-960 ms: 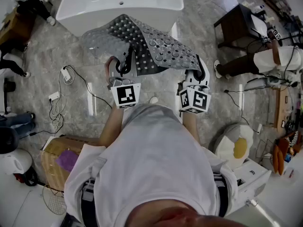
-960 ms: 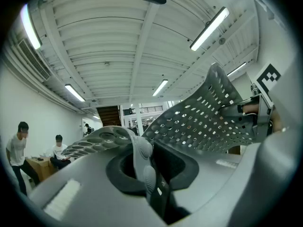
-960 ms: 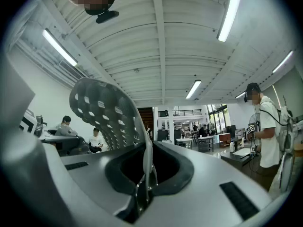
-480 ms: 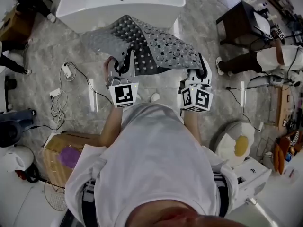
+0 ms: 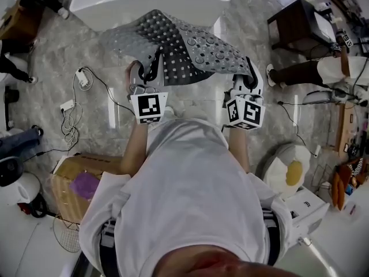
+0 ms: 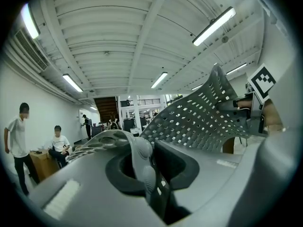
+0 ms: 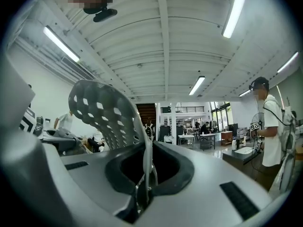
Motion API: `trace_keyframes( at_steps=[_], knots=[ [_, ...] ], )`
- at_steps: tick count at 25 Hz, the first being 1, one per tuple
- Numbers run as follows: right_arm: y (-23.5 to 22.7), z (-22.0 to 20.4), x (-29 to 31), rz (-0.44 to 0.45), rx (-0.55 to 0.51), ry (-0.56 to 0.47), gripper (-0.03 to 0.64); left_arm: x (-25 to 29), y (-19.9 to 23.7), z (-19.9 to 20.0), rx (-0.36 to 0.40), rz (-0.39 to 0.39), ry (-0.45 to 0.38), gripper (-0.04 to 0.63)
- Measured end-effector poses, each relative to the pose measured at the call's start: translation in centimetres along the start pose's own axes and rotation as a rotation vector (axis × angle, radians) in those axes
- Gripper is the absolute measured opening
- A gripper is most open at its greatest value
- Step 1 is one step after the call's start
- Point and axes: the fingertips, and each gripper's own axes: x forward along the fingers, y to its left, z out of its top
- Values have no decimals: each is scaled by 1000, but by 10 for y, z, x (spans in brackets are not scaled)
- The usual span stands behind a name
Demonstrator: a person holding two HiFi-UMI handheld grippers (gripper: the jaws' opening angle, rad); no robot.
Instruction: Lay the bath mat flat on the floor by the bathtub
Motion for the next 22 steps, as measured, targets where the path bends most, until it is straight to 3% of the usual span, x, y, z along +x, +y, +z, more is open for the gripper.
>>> trace_keyframes(
  at_steps=[7, 13, 22],
  knots=[
    [7, 4, 4, 14, -29, 13, 17, 5, -2, -3, -16, -27, 11, 51],
    [1, -3, 34, 26, -25, 10, 17, 27, 8, -7, -7, -4, 21, 51],
    [-16, -33, 117, 45, 14, 25, 17, 101, 22, -27, 47, 3, 83, 54]
  ],
)
